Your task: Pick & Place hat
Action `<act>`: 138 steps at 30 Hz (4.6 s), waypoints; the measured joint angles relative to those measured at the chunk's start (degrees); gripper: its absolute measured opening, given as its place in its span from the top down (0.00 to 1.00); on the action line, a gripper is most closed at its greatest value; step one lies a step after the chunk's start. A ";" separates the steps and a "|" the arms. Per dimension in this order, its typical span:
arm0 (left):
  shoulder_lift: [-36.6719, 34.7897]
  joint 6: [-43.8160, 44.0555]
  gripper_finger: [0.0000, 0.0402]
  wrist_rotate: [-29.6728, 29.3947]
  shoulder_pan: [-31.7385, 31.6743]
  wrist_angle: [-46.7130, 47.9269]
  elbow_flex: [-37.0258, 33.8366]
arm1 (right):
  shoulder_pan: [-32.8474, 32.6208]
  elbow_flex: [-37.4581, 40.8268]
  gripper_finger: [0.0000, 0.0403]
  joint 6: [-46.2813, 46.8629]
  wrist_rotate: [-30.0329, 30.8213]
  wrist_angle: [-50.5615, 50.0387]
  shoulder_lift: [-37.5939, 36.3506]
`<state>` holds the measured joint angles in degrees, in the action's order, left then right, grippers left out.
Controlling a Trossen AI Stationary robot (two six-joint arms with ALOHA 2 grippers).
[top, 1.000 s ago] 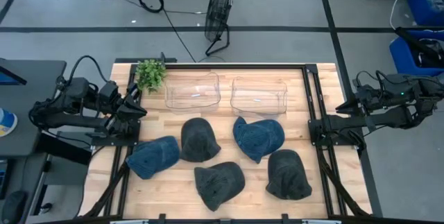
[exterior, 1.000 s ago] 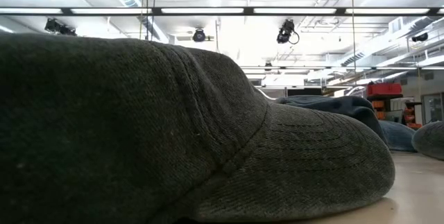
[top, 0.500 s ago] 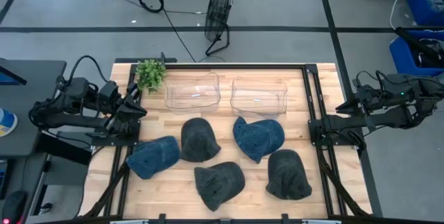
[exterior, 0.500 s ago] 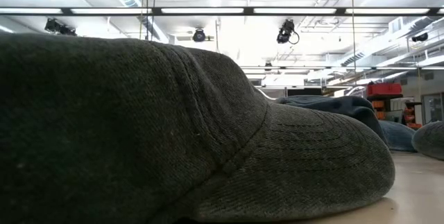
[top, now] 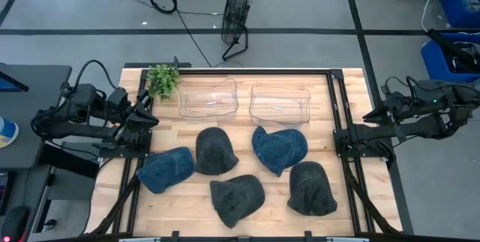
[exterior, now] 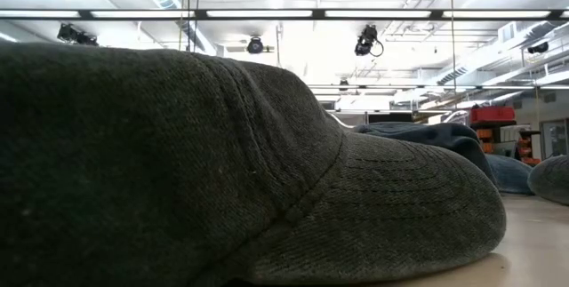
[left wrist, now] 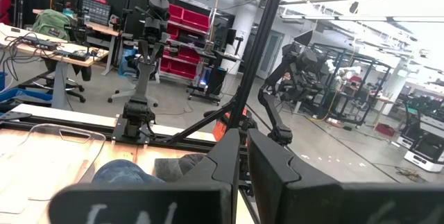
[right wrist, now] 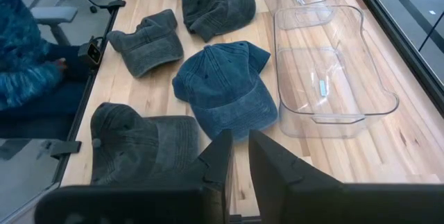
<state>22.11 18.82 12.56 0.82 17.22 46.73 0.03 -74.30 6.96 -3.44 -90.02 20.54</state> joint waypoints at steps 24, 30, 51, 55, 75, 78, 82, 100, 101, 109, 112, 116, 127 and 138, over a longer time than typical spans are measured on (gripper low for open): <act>0.00 1.97 0.91 -0.72 0.00 -8.20 0.01 | -0.01 0.01 0.87 0.00 0.00 0.00 0.00; 0.09 -2.73 0.91 -0.92 0.02 -7.52 0.01 | -0.01 0.02 0.87 -3.31 0.00 0.00 -0.01; 23.34 -17.87 0.88 -11.98 0.04 4.16 -0.01 | 0.00 7.12 0.87 0.53 0.00 21.68 0.04; 25.01 -18.03 0.79 -13.00 -0.01 0.47 -0.01 | 0.00 9.92 0.87 -1.63 1.46 24.43 0.04; 24.74 -10.25 0.69 -13.45 0.00 -5.22 -0.01 | -0.02 26.43 0.74 -5.87 3.86 42.98 15.11; 24.74 -10.04 0.69 -13.44 0.00 -6.62 -0.01 | -0.03 26.43 0.67 -5.95 3.89 42.90 20.77; 24.74 -10.01 0.69 -13.44 0.00 -7.22 -0.01 | -0.71 26.43 0.59 -5.96 2.87 44.70 28.12; 24.74 -9.47 0.69 -13.44 0.02 -8.92 0.01 | -7.96 26.37 0.49 -11.77 -0.04 62.56 54.83; 24.74 -9.49 0.69 -13.44 0.02 -8.93 0.01 | -8.24 26.36 0.49 -12.16 -0.05 64.03 56.44; 24.76 -8.97 0.69 -13.42 0.02 -8.84 0.01 | -8.86 26.36 0.49 -13.49 9.10 66.74 66.17; 24.76 -8.97 0.69 -13.42 0.02 -8.31 0.01 | -8.72 26.34 0.49 -13.48 10.38 66.89 69.17; 24.76 -8.95 0.69 -13.40 0.02 -7.42 0.01 | -8.77 26.32 0.50 -12.27 9.84 66.96 72.70; 24.76 -8.95 0.69 -13.40 0.04 -5.69 0.01 | -8.76 26.12 0.94 -13.49 8.61 67.38 75.86; 24.76 -8.93 0.69 -13.38 0.04 -5.76 0.01 | -10.32 26.06 0.98 -11.31 7.91 66.77 72.38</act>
<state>46.87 9.89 -0.82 0.86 11.46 46.74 -10.29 -48.24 -4.35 4.47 -23.25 92.92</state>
